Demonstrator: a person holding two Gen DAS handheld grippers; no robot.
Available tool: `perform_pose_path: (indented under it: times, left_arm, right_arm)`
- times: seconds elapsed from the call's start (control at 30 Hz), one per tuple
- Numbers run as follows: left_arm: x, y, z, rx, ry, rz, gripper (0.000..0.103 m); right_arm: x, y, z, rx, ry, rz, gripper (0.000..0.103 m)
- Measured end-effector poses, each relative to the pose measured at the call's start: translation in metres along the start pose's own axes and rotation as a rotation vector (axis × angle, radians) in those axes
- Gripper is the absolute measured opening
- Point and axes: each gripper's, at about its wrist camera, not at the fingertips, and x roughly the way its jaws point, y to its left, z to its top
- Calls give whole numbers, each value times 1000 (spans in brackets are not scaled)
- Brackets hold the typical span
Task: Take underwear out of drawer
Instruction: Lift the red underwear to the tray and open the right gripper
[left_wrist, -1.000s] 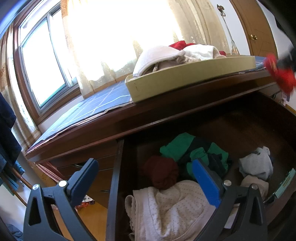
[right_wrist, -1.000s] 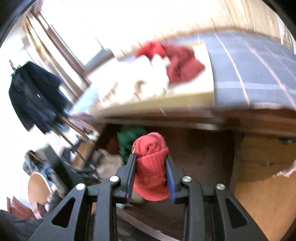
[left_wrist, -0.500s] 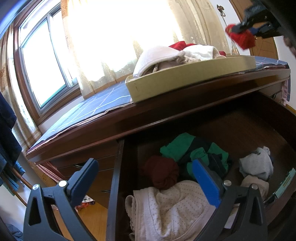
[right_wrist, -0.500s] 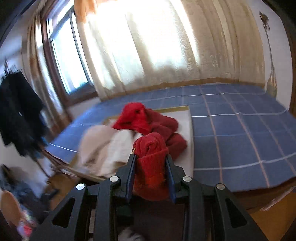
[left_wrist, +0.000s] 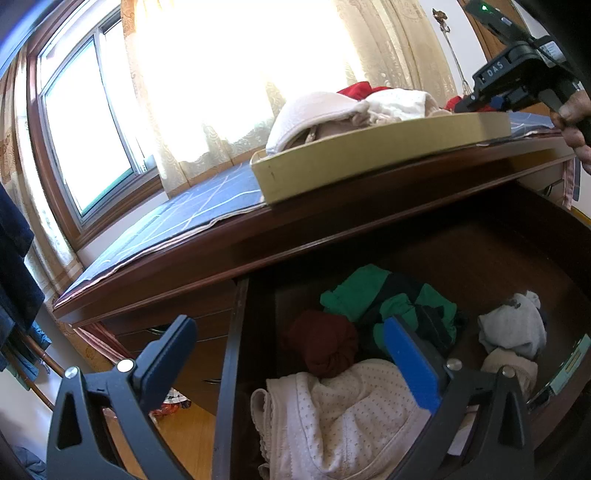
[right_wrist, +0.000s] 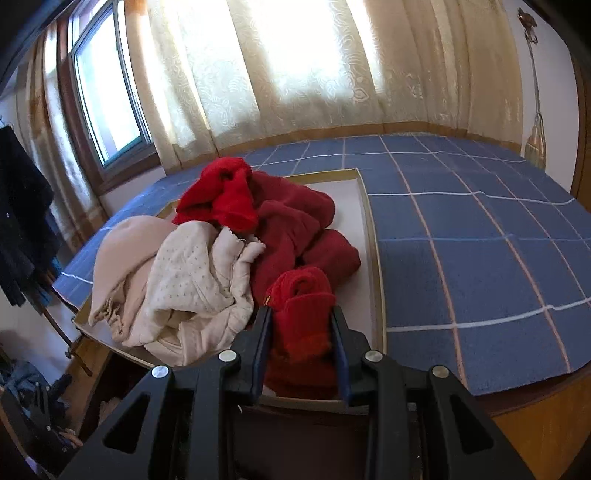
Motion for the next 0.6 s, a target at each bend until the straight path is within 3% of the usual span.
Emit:
perform_pose_path:
  times: [0.2,0.33,0.43,0.6]
  left_arm:
    - [0,1,0,0,-1,2,103]
    - [0,1,0,0,-3,2,103]
    - [0,2,0,-3,-6,0,103]
    - [-1,3,0,-5,-7,0,103]
  right_arm:
    - [2,10,-7,-56,-33,-48,41]
    - [5,26,-15,-136,-61,-48,69]
    - [3,30,-19,-139,-99,-60,80]
    - [-8,27,-24,-91,-137,-49,80]
